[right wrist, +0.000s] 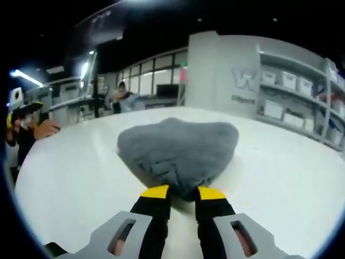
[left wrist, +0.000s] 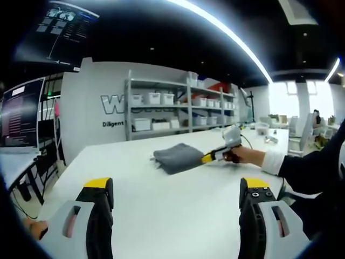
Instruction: Open the folded towel by lifting each exposed corner and separating the folded layers until the towel lies flat within the target outline without major curled edges
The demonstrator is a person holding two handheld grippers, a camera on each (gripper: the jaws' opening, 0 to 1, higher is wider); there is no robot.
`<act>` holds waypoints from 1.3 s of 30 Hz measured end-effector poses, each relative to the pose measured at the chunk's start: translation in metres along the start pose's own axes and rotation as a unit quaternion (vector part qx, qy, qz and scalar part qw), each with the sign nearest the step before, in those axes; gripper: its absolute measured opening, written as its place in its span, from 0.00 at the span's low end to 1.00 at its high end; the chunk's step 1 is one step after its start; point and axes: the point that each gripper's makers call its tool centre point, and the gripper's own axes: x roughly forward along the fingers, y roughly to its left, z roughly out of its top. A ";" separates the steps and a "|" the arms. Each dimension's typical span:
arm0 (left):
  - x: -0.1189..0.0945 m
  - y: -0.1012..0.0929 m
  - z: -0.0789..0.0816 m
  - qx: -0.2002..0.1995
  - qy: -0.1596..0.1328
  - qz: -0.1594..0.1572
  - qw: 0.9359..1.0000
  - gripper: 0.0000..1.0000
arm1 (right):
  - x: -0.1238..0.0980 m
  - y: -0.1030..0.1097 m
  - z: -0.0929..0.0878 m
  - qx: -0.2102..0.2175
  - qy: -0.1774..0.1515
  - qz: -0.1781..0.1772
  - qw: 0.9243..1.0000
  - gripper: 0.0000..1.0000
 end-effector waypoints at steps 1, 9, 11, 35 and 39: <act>0.000 0.000 0.000 0.000 0.000 0.000 1.000 0.95 | 0.000 0.000 0.000 0.000 0.001 0.000 1.000 0.15; 0.000 0.000 -0.001 0.000 0.001 0.000 1.000 0.95 | 0.000 0.002 0.000 0.002 0.002 0.002 1.000 0.14; 0.000 0.000 -0.002 0.000 0.001 0.000 1.000 0.95 | -0.001 0.003 0.000 0.001 0.002 0.003 1.000 0.14; 0.002 0.000 -0.005 0.000 0.008 0.000 1.000 0.95 | -0.004 0.011 0.001 -0.003 0.004 0.012 1.000 0.13; 0.002 0.000 -0.005 0.000 0.009 -0.001 1.000 0.95 | -0.004 0.013 0.001 -0.004 0.005 0.012 1.000 0.13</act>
